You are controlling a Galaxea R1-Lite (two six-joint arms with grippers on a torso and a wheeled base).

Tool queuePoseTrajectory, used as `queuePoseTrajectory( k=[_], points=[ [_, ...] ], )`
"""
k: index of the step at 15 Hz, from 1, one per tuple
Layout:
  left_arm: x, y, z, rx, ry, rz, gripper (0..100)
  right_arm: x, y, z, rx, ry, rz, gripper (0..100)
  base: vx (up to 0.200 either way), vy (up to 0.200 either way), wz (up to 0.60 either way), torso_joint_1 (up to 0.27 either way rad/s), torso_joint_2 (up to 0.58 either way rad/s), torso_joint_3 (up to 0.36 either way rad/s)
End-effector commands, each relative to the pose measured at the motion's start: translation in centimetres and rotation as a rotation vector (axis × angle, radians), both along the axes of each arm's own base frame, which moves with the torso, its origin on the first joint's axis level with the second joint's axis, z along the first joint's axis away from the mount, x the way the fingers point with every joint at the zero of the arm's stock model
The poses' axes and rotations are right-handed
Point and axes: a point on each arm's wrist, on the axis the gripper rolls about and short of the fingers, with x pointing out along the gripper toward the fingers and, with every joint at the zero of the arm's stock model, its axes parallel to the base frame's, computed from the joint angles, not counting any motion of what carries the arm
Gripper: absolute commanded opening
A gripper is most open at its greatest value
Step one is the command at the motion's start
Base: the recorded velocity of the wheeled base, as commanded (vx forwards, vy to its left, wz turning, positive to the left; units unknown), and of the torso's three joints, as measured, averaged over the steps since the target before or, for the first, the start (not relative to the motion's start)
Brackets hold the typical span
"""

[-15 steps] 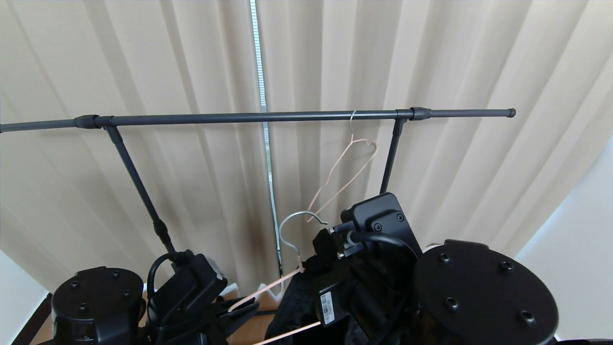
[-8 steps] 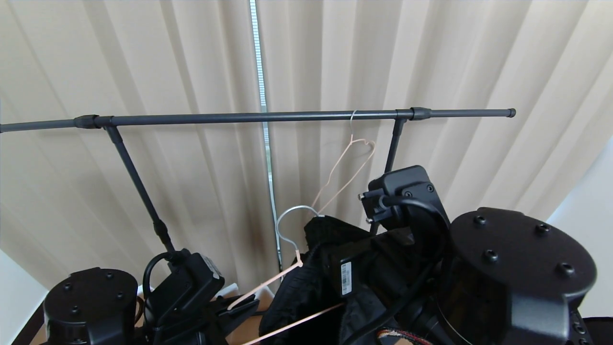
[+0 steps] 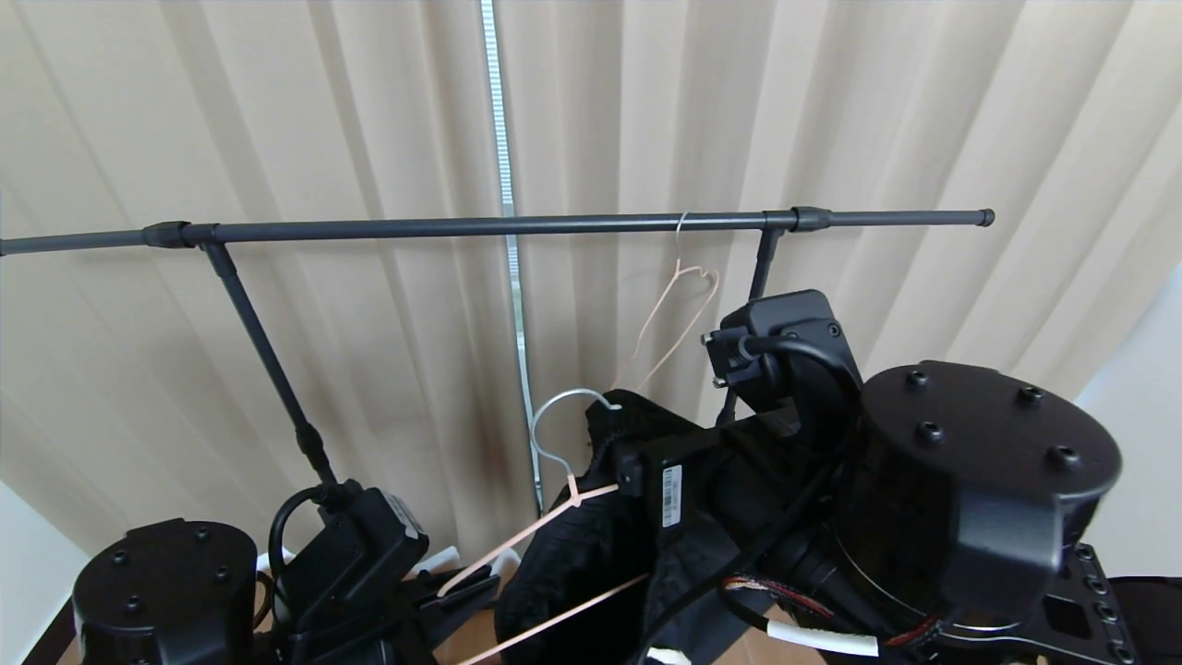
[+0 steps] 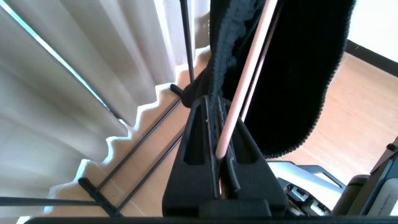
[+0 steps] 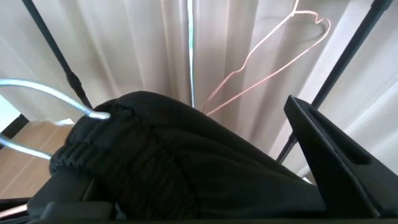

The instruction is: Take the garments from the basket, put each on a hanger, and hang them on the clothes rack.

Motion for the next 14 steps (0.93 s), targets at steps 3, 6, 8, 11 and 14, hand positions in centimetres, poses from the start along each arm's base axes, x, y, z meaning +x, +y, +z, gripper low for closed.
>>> queuePoseTrajectory(
  k=[3,6,8,11,14],
  points=[
    [-0.1,0.1,0.0,-0.016,-0.015,-0.003,0,0.5,0.9,-1.5,-0.034,0.025,-0.002,100,0.000,0.000,0.00,0.000,0.00,0.000],
    [-0.2,0.1,0.0,-0.013,-0.013,-0.006,0,0.9,1.1,-1.3,-0.023,0.021,-0.012,100,0.000,0.000,0.00,0.000,0.00,0.000],
    [-0.2,0.1,-0.1,-0.010,-0.010,-0.010,0,1.5,1.2,-1.2,0.002,0.022,-0.032,100,0.000,0.000,0.00,0.000,0.00,0.000],
    [-0.3,0.1,-0.1,-0.010,-0.010,-0.011,0,1.6,1.3,-1.5,-0.005,0.026,-0.034,100,0.000,0.000,0.00,0.000,0.00,0.000],
    [0.0,0.0,0.1,-0.020,-0.016,-0.005,0,1.3,1.3,-1.5,-0.009,0.028,-0.029,100,0.000,0.000,0.00,0.000,0.00,0.000]
  ],
)
